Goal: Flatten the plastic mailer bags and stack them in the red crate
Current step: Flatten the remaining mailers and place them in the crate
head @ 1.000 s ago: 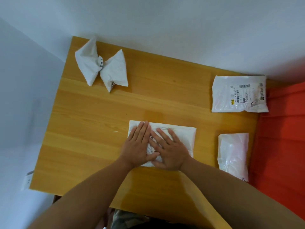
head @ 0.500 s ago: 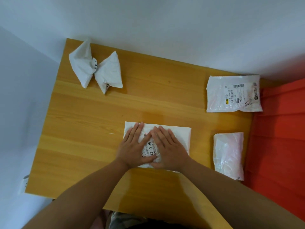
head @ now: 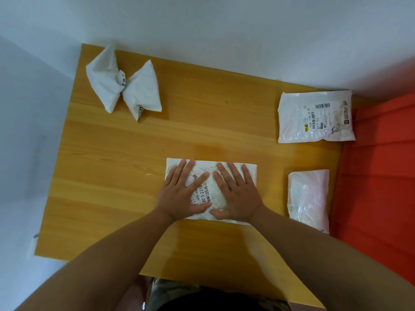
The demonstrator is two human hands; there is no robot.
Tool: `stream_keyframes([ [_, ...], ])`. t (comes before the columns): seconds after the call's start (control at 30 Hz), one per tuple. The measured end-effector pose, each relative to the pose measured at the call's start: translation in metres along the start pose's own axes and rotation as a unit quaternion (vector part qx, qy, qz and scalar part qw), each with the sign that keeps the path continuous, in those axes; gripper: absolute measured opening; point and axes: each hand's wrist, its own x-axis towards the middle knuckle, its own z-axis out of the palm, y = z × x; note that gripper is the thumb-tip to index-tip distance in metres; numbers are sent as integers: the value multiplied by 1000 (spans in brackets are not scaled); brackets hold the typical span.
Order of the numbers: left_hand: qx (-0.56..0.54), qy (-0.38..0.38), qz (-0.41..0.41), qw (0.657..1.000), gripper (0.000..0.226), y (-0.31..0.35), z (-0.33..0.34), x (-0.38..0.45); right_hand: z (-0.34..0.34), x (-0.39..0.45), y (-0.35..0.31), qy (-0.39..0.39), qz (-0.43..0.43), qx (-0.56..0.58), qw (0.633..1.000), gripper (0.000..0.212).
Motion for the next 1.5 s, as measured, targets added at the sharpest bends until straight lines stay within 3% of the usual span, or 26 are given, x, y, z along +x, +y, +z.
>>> stream_keyframes([
  [0.43,25,-16,0,1000,83,2,5,0,2,1,-2,-29,3,-13,999,98],
  [0.67,33,-89,-7,995,84,4,0,2,0,3,-4,-64,3,1,998,98],
  [0.87,16,-223,-36,974,87,6,-25,12,-27,11,4,-202,4,1,979,103],
  [0.93,-1,-239,-54,970,90,5,-38,21,-46,14,10,-228,26,3,973,104],
  [1.1,22,-242,-93,966,110,3,-66,42,-73,10,18,-206,130,7,970,107],
  [1.2,77,-266,-70,958,91,15,-85,61,-83,14,13,-195,145,-4,970,91],
  [1.33,100,-200,-76,972,46,13,-117,88,-111,35,19,-150,133,0,980,48],
  [1.43,71,-40,-34,996,27,7,-141,100,-138,53,28,-28,105,-55,993,33],
  [1.5,88,58,3,994,23,4,-154,101,-155,60,27,52,95,-91,990,26],
])
